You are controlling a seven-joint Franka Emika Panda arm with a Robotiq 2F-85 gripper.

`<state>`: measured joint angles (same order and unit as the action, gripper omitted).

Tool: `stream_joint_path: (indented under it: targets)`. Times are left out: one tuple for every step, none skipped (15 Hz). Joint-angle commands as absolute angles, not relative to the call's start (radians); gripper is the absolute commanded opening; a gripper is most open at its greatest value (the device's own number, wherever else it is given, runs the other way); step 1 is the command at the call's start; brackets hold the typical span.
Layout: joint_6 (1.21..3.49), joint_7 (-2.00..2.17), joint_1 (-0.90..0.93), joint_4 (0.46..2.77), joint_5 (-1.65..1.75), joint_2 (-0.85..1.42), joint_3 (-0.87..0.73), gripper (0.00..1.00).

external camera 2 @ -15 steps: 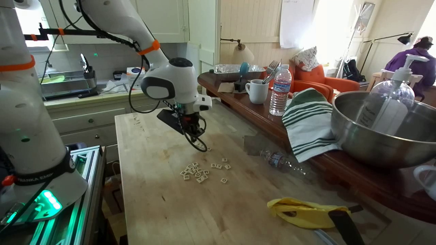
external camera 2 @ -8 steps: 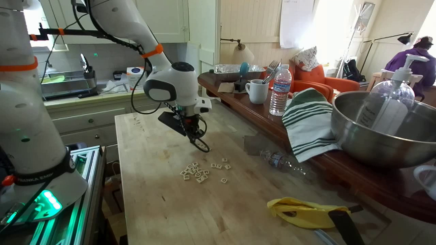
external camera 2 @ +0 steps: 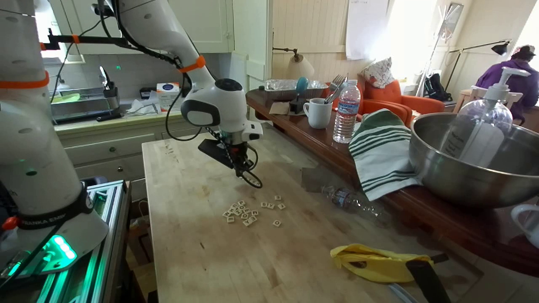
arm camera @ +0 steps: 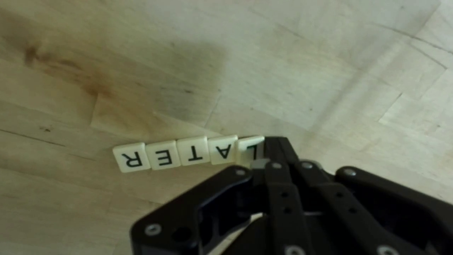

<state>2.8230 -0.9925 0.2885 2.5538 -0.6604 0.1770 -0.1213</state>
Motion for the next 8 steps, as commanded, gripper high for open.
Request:
stream_joint_path:
  targets:
    - [2.835, -1.043, 0.276, 2.532, -0.704, 0.205, -0.101, 0.0]
    - [2.831, -1.05, 0.275, 2.533, -0.707, 0.2, -0.099, 0.0]
    - [2.824, -1.056, 0.275, 2.539, -0.711, 0.186, -0.097, 0.0]
    - [2.822, -1.068, 0.273, 2.543, -0.72, 0.175, -0.092, 0.0]
    - [2.82, -1.077, 0.273, 2.549, -0.726, 0.16, -0.088, 0.0]
    - [2.817, -1.082, 0.274, 2.553, -0.727, 0.15, -0.087, 0.0]
    - [2.815, -1.086, 0.275, 2.558, -0.726, 0.141, -0.087, 0.0]
    - [2.813, -1.083, 0.278, 2.562, -0.713, 0.135, -0.091, 0.0]
